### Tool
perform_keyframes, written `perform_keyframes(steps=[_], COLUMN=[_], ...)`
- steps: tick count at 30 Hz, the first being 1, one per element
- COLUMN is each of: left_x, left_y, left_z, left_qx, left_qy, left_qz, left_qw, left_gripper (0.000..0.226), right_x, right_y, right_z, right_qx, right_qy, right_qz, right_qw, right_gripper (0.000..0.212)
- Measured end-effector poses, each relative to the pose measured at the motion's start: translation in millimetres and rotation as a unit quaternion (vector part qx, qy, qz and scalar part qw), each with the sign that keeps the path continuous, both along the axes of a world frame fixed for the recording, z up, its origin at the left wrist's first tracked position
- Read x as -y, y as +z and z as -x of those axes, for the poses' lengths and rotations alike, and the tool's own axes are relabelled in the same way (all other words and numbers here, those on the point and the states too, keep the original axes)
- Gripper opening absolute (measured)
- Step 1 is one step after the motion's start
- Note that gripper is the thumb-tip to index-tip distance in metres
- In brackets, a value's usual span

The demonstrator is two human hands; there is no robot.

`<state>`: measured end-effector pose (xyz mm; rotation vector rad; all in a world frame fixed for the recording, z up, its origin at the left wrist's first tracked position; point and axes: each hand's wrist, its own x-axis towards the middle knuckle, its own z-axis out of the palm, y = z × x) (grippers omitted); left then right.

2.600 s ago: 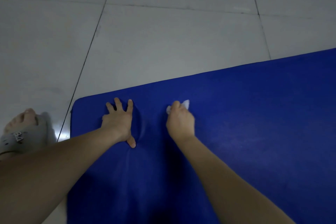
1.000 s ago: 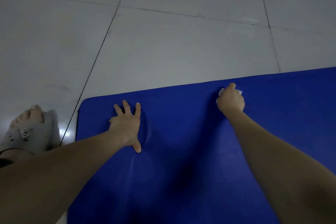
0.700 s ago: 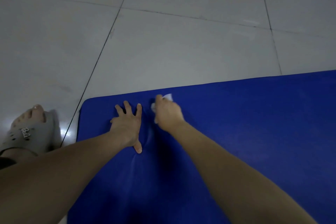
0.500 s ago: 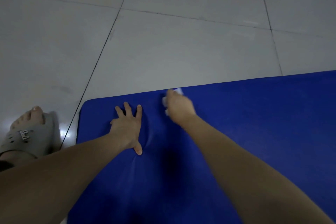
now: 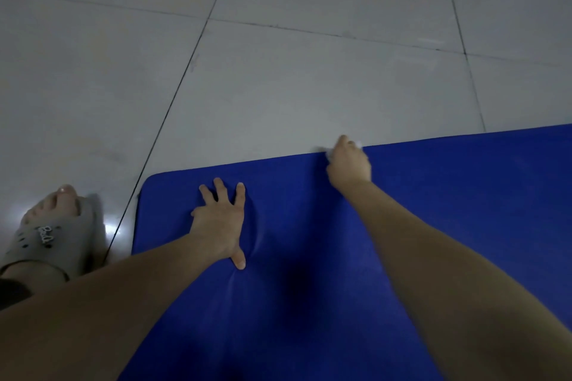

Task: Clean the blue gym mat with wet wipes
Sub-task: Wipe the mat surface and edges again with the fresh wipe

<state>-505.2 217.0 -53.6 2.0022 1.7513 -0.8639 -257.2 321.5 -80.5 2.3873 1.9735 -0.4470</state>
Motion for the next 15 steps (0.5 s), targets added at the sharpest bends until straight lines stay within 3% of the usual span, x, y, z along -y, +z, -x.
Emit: perform_keyframes(steps=[6,9,11,15], left_x=[0.8,0.1,-0.4,-0.5], left_y=[-4.2,-4.8,-4.6,-5.1], left_z=[1.0,1.6,2.0,1.1], left_qx=[-0.012,-0.015,-0.01,-0.008], left_qy=[-0.011,-0.013,-0.009,-0.005], left_qz=[-0.009,-0.008,-0.008,-0.006], left_qw=[1.0,1.0,1.0,1.0], left_gripper=[0.165,0.166,0.166,0.168], right_x=[28.0,29.7,19.3,5.2], right_y=[4.3,3.0,2.7,3.7], right_z=[125.5,132.4,102.5,1.2], right_qx=[-0.119,-0.087,-0.025,0.041], right_qy=[0.204,0.252,0.22,0.026], right_qz=[0.025,0.019,0.012,0.008], right_qw=[0.971,0.964,0.975,0.999], right_gripper=[0.019,0.022,0.031,0.053])
